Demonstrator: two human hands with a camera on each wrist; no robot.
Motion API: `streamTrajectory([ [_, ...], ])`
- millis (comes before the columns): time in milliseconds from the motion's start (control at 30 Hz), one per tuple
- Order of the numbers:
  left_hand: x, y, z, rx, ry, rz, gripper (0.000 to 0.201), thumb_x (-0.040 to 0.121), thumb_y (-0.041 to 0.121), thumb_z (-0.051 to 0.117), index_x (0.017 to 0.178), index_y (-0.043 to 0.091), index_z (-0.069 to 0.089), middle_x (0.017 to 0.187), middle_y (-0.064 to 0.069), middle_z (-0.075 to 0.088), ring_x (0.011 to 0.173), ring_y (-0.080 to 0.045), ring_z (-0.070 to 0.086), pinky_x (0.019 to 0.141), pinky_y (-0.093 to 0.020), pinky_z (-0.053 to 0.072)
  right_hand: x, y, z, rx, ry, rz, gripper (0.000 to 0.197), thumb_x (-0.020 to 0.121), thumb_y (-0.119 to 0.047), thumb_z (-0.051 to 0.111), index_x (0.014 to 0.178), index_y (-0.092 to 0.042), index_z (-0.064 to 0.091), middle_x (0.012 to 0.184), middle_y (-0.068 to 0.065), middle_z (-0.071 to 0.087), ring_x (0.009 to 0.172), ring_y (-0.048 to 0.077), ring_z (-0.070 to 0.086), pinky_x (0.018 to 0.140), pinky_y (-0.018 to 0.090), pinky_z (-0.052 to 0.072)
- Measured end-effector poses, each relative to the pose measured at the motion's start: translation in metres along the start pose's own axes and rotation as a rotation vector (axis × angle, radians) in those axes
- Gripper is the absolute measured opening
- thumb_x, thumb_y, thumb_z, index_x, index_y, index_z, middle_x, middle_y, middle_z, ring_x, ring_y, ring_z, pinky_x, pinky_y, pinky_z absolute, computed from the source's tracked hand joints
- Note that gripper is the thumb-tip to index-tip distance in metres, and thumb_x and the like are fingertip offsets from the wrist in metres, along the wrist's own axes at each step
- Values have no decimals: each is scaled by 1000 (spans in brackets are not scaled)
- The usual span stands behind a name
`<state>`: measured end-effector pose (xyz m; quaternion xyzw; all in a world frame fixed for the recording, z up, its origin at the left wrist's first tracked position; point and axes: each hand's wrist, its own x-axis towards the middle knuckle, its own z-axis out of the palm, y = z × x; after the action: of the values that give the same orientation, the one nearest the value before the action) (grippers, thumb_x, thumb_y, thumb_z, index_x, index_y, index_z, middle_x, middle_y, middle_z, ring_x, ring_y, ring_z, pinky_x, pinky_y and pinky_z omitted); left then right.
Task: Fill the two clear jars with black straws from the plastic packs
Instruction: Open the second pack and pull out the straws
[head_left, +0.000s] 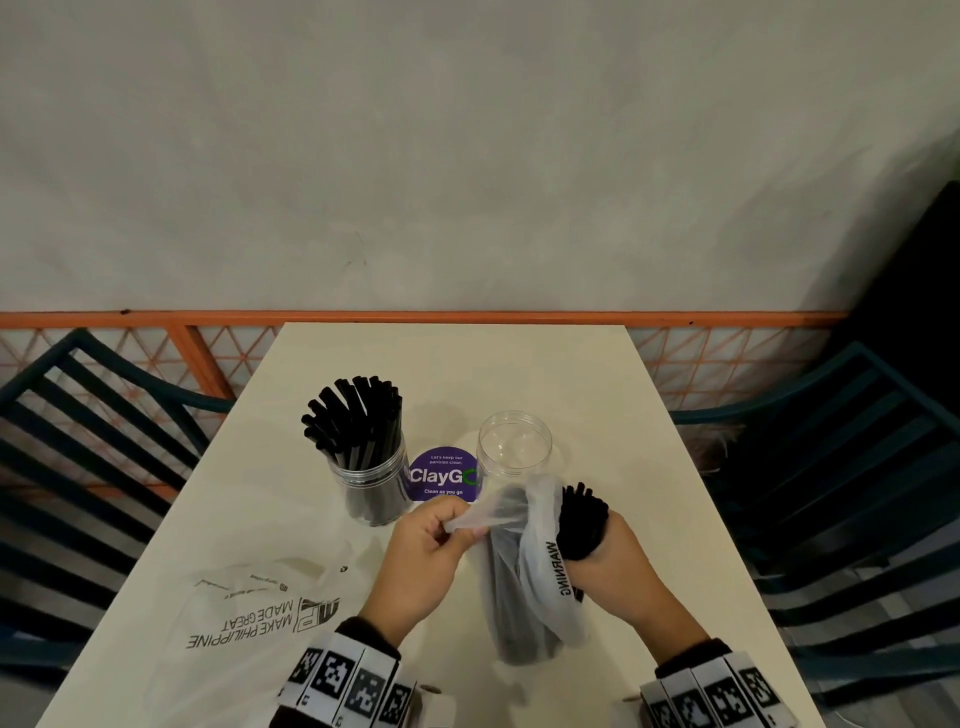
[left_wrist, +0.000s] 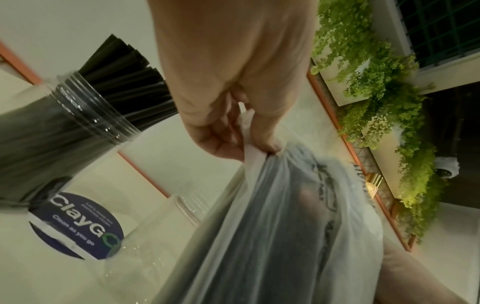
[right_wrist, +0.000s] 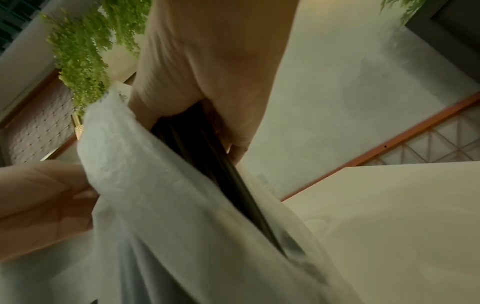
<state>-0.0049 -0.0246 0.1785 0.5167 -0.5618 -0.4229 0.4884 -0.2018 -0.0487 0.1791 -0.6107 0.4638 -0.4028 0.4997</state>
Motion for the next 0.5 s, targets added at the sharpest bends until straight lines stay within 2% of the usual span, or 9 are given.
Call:
streamTrajectory([
  [67,-1,-2,-2,-14,-31,-35,13,82,22,56,71,16,57,68,-1,54,68,-14,48,68,-29,40,-1,1,-4,20,41,-6,20,57,-10,80,74,-14,69,68,-13,74,68,-2,67,61,12,49],
  [133,-4,-1,-2,-99,-51,-99,13,91,11,48,81,11,57,78,-5,60,75,-14,55,75,-28,48,-2,4,-6,35,61,-2,25,63,-8,82,85,-13,72,82,-5,76,82,8,70,70,17,53],
  [200,-6,2,-2,-253,-77,-171,11,90,6,47,89,9,57,84,-2,66,81,-11,61,75,-24,51,-4,8,-7,70,56,-2,41,62,-25,83,99,-15,68,96,1,74,96,13,68,79,21,53],
  [267,-6,6,-4,-311,-124,-205,17,78,10,51,93,11,59,85,2,68,83,-10,62,73,-22,51,-5,12,-7,79,26,-17,72,53,-46,82,114,-19,56,111,0,65,106,9,61,85,18,49],
  [367,-5,4,-10,-106,-121,-149,16,80,11,65,95,15,64,95,-8,64,88,-15,59,78,-26,49,-7,14,-6,59,-59,-28,102,40,-63,81,123,-16,45,117,-4,57,105,-8,55,82,5,43],
  [433,-2,0,-11,-50,-16,-103,11,77,6,69,82,15,69,90,-16,67,81,-19,60,77,-35,48,-7,15,-7,37,-91,-31,106,36,-61,83,123,-13,47,117,-4,58,104,-12,55,79,2,42],
  [500,-2,0,-6,-86,35,-105,11,76,-1,68,75,10,68,79,-13,71,74,-19,62,75,-38,49,-5,17,-7,24,-100,-2,97,37,-50,85,120,-14,49,114,-3,60,102,-9,57,78,3,43],
])
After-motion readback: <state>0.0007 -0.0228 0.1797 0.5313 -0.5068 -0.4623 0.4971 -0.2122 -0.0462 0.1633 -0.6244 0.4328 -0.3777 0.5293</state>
